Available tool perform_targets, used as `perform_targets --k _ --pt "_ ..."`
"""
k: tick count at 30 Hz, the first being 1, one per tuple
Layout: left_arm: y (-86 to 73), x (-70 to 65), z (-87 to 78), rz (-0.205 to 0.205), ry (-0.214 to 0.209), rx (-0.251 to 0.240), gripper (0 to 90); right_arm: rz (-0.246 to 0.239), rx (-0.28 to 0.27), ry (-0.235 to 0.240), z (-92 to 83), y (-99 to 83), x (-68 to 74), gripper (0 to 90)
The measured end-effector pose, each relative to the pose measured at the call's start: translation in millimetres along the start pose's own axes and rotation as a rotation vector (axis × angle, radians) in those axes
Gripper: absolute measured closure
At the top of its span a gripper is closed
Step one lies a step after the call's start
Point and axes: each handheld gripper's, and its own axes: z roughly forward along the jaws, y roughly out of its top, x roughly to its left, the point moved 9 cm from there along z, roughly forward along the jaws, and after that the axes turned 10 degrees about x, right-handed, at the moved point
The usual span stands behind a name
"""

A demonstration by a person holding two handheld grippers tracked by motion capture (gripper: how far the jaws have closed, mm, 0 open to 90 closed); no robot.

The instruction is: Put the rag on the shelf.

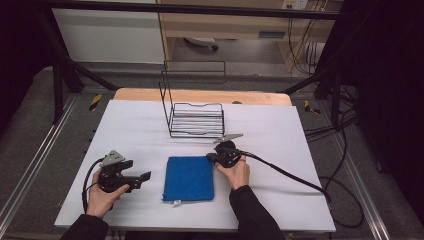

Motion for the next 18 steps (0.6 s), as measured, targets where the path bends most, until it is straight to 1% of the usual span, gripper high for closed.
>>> perform_targets --k 2,4,5,6,8,9,10,11,12,13,14,15,16,17,18 --pt "5.3 -2.2 0.5 0.010 0.001 -0.006 11.6 -0.002 0.007 -0.016 -1.3 -1.8 -1.8 87.6" --pt "11.2 -5.3 1.8 0.011 -0.002 -0.008 12.4 0.005 0.017 -0.027 -1.2 -4.5 -4.0 87.4" --pt "14.5 -6.7 2.7 0.018 -0.003 -0.009 12.9 0.008 0.021 -0.031 -1.0 -5.7 -4.6 87.2" --pt "18.4 -8.1 4.0 0.018 -0.001 -0.014 13.5 0.005 0.032 -0.034 -1.1 -7.3 -4.9 86.9" --pt "25.5 -8.8 7.4 0.020 0.008 -0.005 15.1 -0.011 0.022 -0.046 -1.0 -7.3 -5.1 85.3" --pt "29.5 -9.1 9.6 0.022 0.008 0.000 16.0 -0.013 0.017 -0.046 -1.9 -7.0 -4.7 82.1" --pt "33.5 -9.2 12.5 0.026 0.009 0.005 18.0 -0.021 -0.017 -0.037 -5.3 -4.4 -4.3 74.1" --pt "37.3 -9.6 15.7 0.023 0.013 0.010 19.1 -0.023 -0.042 -0.029 -7.4 -2.7 -4.4 69.2" --pt "41.1 -10.7 19.4 0.022 0.014 0.013 20.7 -0.025 -0.061 -0.023 -10.1 -1.8 -4.7 65.5" --pt "44.6 -12.3 23.5 0.025 0.011 0.018 20.7 -0.025 -0.061 -0.023 -10.1 -1.8 -4.7 65.5" --pt "47.7 -13.8 27.8 0.023 0.011 0.022 23.3 -0.034 -0.093 -0.015 -15.9 -0.8 -6.6 55.9" --pt "50.4 -15.3 32.4 0.019 0.012 0.027 25.5 -0.033 -0.100 -0.015 -19.0 -1.3 -7.7 52.1" --pt "52.7 -16.2 37.2 0.019 0.016 0.030 25.5 -0.033 -0.100 -0.015 -19.0 -1.3 -7.7 52.1" --pt "54.3 -17.4 42.0 0.018 0.018 0.042 28.0 -0.036 -0.109 -0.013 -21.8 -1.4 -8.8 48.0" --pt "55.3 -17.9 46.6 0.023 0.023 0.056 32.7 -0.022 -0.122 0.004 -27.5 -2.7 -9.2 42.9"
